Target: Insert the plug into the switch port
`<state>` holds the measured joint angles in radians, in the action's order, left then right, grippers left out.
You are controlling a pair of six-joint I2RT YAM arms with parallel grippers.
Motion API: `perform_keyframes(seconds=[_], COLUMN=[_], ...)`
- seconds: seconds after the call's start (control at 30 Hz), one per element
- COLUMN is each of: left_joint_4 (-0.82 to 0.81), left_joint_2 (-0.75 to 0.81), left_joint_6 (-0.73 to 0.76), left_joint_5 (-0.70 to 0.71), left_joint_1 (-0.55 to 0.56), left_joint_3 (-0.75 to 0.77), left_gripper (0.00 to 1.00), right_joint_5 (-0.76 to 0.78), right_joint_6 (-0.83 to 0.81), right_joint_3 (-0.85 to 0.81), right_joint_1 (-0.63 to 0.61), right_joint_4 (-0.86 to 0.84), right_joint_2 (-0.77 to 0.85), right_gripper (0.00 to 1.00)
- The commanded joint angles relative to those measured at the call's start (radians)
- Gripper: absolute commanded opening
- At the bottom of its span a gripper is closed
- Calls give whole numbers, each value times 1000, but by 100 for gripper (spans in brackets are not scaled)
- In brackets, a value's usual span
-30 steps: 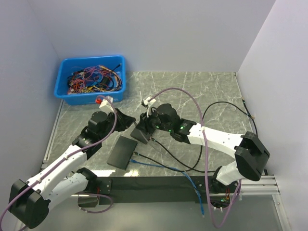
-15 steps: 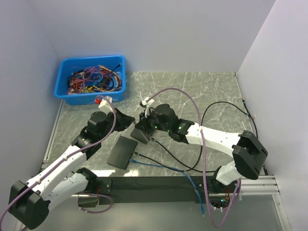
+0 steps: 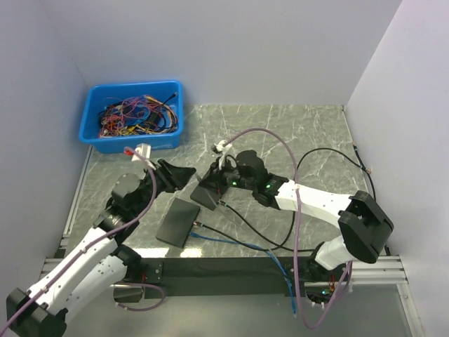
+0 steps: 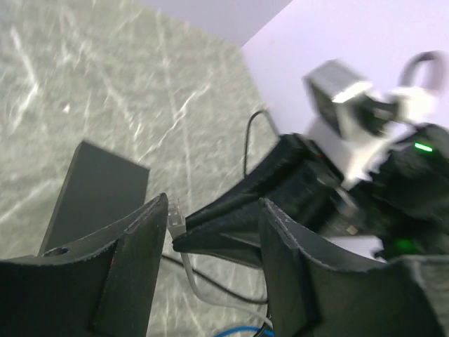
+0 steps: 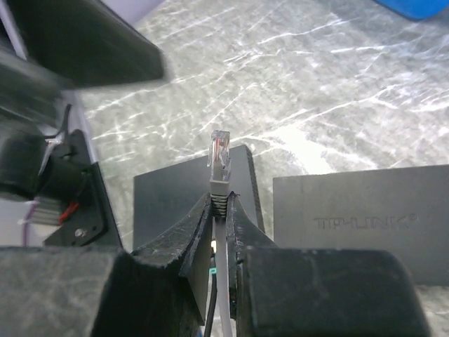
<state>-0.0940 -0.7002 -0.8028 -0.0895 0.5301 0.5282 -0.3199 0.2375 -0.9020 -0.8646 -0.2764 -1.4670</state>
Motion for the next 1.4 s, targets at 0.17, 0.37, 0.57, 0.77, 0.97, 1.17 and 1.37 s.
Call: perform_keyframes(seconds=[0.17, 0.37, 0.57, 0.77, 0.97, 1.17, 1.37], left_joint_4=[-252, -417, -558, -609, -665, -694, -716], left_joint_2=[134, 146, 111, 88, 35, 2, -10], left_joint_6=[63, 48, 14, 5, -9, -10, -15], left_joint_5=[-53, -156, -213, -227, -239, -240, -237], left_joint_1=[4, 4, 4, 4, 4, 4, 4], left_joint_3=[-132, -218, -252, -255, -266, -267, -269], left_gripper=[62, 62, 60, 59, 58, 56, 54], right_joint_5=[-448, -706, -720, -713, -720, -728, -734], right_joint_6=[199, 606, 737, 703, 707, 703, 704], right_joint_3=[106, 173, 166, 163, 156, 143, 132], right_joint_1=[134, 219, 226, 226, 219, 205, 194], right_joint_4=[-375, -929, -1074, -1023, -1023, -1008, -1001], right_joint_2=[70, -44, -139, -125, -134, -145, -162], right_gripper=[0, 0, 0, 0, 0, 0, 0])
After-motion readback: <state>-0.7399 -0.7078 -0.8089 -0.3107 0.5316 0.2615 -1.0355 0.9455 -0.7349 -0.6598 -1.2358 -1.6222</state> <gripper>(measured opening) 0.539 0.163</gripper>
